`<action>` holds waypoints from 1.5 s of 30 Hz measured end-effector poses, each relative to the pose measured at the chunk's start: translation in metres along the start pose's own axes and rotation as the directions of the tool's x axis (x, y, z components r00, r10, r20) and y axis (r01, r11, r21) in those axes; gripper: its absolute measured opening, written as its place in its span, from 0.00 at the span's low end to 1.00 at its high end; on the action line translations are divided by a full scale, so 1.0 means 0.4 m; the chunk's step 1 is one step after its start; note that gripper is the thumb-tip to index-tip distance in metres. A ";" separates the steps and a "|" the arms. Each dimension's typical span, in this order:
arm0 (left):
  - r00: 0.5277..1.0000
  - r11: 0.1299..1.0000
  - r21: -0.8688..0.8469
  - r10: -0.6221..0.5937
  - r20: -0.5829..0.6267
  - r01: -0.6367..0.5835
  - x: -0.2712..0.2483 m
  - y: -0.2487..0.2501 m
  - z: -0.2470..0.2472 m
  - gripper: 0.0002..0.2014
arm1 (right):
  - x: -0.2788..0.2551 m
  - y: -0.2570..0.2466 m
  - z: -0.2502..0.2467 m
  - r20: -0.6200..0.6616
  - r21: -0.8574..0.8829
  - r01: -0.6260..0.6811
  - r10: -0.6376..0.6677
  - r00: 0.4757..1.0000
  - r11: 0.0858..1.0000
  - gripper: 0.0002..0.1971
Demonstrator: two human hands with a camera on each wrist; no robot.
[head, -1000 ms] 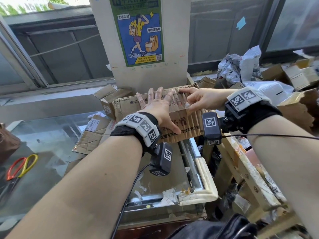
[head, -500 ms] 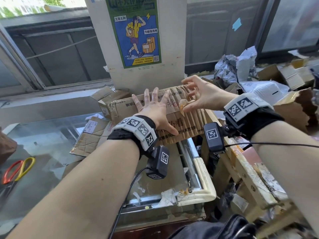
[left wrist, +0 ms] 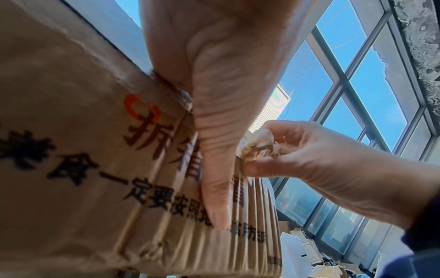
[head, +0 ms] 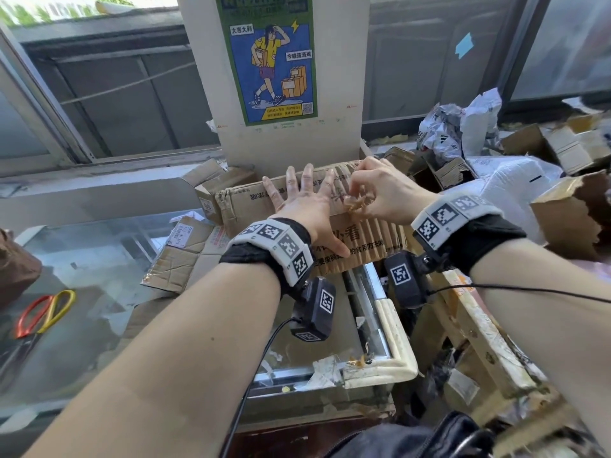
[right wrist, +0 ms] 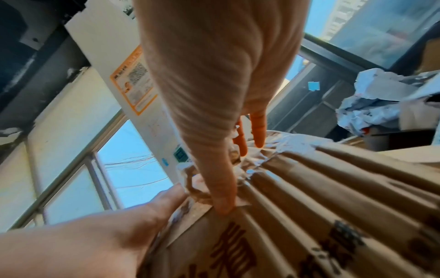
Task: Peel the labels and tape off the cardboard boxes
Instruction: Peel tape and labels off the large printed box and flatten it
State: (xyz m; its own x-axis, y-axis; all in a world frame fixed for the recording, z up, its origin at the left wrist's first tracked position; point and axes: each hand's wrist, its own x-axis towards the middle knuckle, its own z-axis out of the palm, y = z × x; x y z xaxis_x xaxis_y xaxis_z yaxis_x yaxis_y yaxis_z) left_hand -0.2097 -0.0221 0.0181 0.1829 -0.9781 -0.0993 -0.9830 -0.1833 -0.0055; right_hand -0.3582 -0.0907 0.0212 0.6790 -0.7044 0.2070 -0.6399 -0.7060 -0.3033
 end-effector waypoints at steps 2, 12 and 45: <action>1.000 1.000 -0.001 0.003 0.003 -0.003 0.001 0.000 0.000 0.70 | -0.007 0.014 0.005 -0.034 0.200 -0.022 0.030 0.999 0.980 0.10; 1.000 1.000 0.022 0.005 0.011 -0.006 0.011 0.001 0.000 0.70 | -0.025 0.039 0.031 -0.008 0.874 -0.109 0.238 0.971 0.473 0.11; 1.000 1.000 -0.011 0.020 0.009 -0.020 0.023 -0.004 -0.007 0.70 | 0.005 0.100 0.056 0.031 0.990 0.018 0.331 0.943 -0.143 0.16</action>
State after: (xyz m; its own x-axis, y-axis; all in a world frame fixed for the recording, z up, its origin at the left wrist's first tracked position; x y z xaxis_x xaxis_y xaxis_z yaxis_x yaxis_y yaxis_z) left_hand -0.2062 -0.0311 0.0198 0.1633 -0.9806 -0.1080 -0.9862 -0.1651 0.0076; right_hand -0.3744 -0.1187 -0.0116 0.4394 -0.8958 0.0663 0.4598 0.1610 -0.8733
